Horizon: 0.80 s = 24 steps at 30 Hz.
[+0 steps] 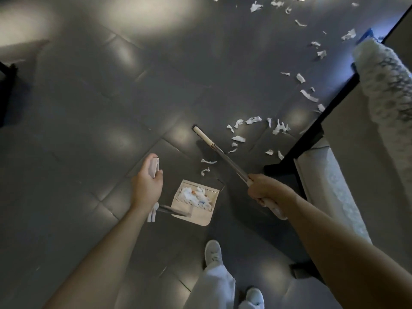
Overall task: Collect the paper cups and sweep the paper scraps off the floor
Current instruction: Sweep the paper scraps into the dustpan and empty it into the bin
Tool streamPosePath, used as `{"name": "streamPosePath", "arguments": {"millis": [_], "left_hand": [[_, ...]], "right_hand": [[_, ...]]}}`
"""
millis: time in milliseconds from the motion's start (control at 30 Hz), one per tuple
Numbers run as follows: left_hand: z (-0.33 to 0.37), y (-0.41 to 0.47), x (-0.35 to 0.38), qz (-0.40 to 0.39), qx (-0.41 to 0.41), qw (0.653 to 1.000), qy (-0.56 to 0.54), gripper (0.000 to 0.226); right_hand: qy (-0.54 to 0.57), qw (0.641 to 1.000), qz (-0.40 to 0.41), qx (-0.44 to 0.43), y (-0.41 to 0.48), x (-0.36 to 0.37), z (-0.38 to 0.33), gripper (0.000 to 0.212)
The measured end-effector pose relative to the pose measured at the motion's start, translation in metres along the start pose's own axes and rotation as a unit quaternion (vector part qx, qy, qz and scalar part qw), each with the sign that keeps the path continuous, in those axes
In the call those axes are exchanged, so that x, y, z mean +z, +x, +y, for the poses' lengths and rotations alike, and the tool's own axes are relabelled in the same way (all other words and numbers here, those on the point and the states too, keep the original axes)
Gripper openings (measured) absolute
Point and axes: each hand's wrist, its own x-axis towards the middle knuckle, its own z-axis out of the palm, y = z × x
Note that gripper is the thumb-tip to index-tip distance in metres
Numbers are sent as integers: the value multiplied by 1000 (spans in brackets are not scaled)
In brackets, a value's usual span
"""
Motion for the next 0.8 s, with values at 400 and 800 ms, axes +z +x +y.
{"name": "streamPosePath", "arguments": {"millis": [400, 800], "left_hand": [[22, 59, 8, -17, -38, 997, -62, 35], [12, 5, 7, -15, -43, 997, -67, 36]], "right_hand": [[-28, 984, -174, 26, -8, -9, -1, 64], [123, 985, -116, 29, -6, -82, 22, 73]]}}
